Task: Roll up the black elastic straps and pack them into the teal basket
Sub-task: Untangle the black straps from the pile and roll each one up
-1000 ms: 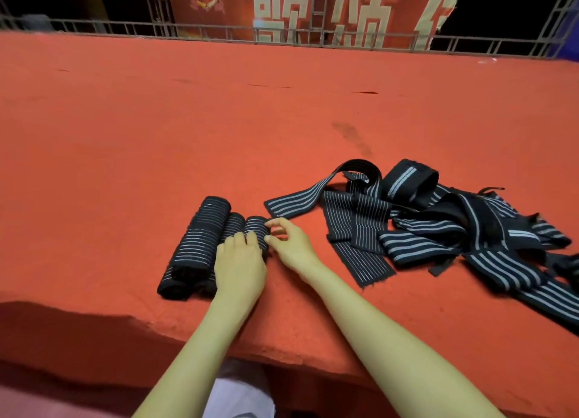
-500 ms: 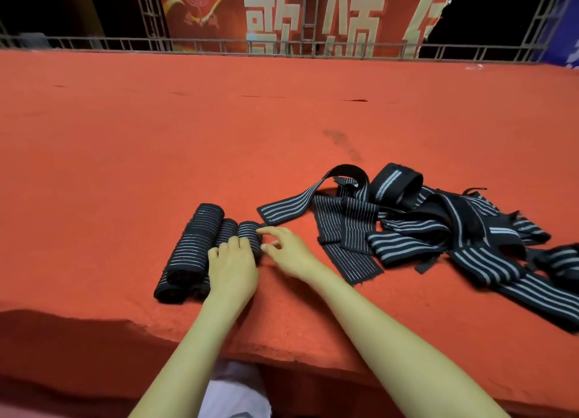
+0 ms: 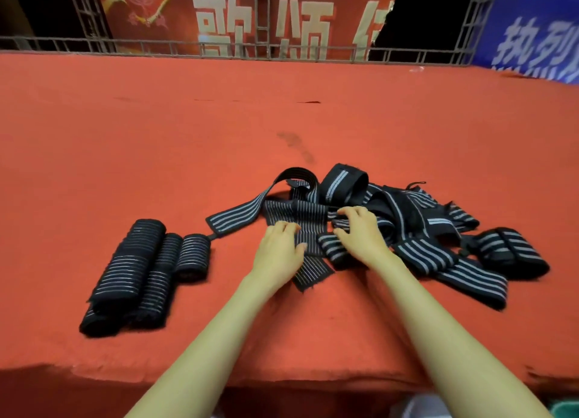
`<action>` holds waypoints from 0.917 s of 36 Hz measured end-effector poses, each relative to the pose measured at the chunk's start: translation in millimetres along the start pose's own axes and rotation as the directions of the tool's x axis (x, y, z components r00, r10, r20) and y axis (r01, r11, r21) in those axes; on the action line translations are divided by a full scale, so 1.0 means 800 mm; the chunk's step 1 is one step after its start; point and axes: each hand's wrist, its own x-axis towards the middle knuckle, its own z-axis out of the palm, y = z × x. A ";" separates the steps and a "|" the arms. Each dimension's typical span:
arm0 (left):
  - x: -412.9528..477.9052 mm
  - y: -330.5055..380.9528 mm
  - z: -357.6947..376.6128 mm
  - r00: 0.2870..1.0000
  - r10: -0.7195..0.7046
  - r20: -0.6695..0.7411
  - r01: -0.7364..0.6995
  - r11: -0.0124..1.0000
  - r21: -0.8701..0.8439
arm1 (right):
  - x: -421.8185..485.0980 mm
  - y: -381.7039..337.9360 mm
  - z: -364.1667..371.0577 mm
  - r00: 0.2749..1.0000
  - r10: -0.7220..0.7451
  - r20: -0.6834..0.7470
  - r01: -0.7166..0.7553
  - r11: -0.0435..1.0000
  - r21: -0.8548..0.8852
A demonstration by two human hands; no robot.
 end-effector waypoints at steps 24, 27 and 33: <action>0.055 0.070 0.089 0.969 0.072 0.235 -0.085 0.995 0.045 | 0.041 0.095 -0.040 0.882 0.254 -0.398 -0.254 0.966 0.052; 0.059 0.075 0.096 0.933 0.132 0.334 -0.184 0.974 0.129 | 0.049 0.108 -0.046 0.881 0.427 -0.203 -0.409 0.904 0.123; 0.062 0.078 0.103 0.897 0.080 0.436 -0.198 0.952 0.234 | 0.041 0.116 -0.043 0.909 0.405 -0.097 -0.397 0.913 0.094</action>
